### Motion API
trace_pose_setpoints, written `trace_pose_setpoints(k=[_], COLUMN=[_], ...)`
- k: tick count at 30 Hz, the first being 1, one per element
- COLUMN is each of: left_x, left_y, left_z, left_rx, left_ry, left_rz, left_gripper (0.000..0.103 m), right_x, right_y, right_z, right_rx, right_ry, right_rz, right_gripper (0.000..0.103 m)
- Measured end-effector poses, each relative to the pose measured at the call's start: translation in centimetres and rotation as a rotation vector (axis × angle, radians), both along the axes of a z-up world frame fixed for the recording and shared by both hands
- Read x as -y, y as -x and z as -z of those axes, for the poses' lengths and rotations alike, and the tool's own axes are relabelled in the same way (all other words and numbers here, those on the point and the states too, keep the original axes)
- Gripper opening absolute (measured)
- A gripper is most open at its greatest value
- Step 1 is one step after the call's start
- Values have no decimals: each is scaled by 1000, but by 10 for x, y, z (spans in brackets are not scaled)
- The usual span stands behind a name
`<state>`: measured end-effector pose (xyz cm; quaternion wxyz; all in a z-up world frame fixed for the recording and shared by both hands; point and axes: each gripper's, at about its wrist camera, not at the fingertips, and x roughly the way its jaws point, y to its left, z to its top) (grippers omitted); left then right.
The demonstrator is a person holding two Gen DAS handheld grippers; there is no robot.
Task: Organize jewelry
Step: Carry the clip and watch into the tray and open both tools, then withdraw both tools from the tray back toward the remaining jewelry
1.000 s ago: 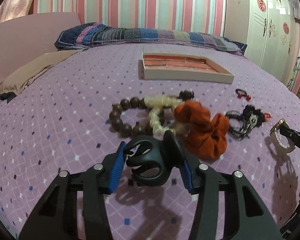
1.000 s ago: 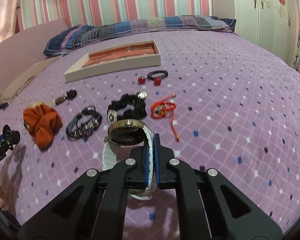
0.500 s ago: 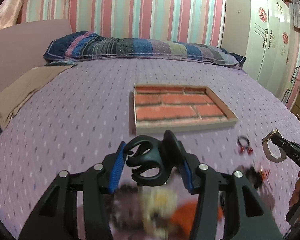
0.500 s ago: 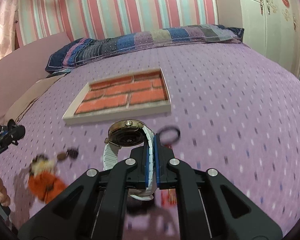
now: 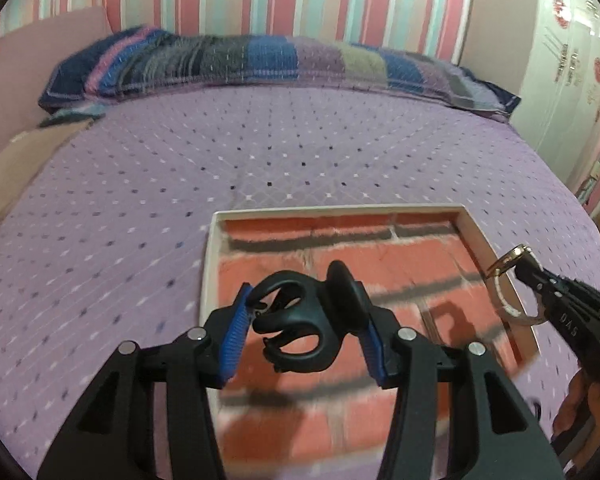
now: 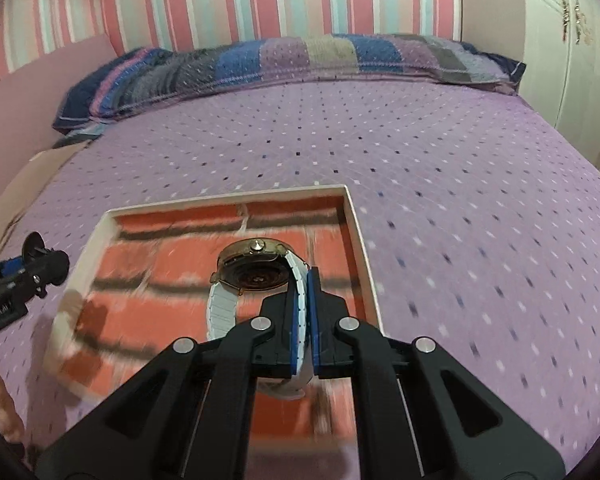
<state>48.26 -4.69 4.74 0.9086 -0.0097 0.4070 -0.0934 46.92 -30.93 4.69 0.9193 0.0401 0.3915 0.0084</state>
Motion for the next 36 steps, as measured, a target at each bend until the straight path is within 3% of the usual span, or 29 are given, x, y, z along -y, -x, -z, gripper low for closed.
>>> trace_pose_setpoints(k=[5,15,23,28,34,36], left_x=[3,24,32,29,18,12], left_y=[-63,-109,-117,-111,-85,-76], left_z=[30,66,77,74,44,35], left_rx=[-107,-173,-173,-193,-135,-121], left_ry=[35,-42,-65,-79,-52,-47], left_rz=[-33,-20,-23,-24,-21,-30], left_gripper=[49,49,50,51,72,72], right_x=[-6,-13,-8,-7,2,6], right_y=[-68,-118,-131,-123,-94,-76], right_z=[24,53,57,49,14,1], right_rx=[-102,-236,-274,-266,-178,-153], right_ry=[24,85,65,55,37,45], right_rz=[8,16,-3,-7,0,12], right_gripper=[5,5,9,25,40,41])
